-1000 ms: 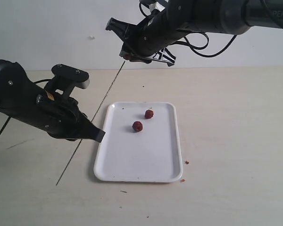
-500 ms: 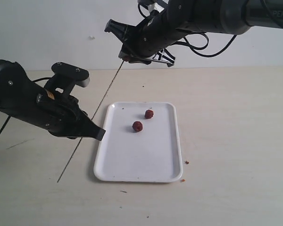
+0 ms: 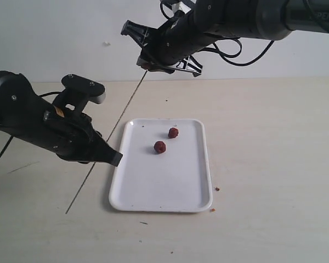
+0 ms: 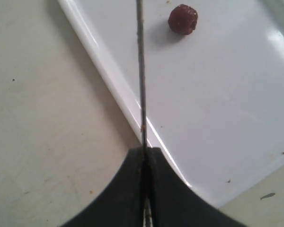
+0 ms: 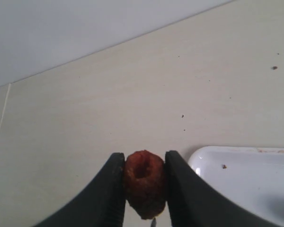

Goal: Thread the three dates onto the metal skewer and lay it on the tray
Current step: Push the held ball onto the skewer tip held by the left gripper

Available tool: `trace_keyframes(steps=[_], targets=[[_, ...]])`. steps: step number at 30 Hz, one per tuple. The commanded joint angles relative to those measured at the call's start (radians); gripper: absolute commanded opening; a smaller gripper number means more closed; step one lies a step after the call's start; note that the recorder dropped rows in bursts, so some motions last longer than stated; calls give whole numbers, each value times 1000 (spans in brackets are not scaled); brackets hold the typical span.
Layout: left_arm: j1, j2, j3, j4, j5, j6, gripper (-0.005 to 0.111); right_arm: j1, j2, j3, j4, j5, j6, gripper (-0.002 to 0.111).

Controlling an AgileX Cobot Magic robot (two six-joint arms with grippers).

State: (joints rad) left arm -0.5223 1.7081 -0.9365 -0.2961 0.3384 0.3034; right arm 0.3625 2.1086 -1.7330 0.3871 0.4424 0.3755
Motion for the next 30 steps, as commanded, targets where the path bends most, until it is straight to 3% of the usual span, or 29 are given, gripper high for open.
trace_keyframes(steps=[1,30], targets=[[-5,3,3,-6,-2,4,0,3,-13,-10,2,-16,-16,28],[0,3,3,-10,-41,-27,0,3,-13,-10,27,29,-64,28]])
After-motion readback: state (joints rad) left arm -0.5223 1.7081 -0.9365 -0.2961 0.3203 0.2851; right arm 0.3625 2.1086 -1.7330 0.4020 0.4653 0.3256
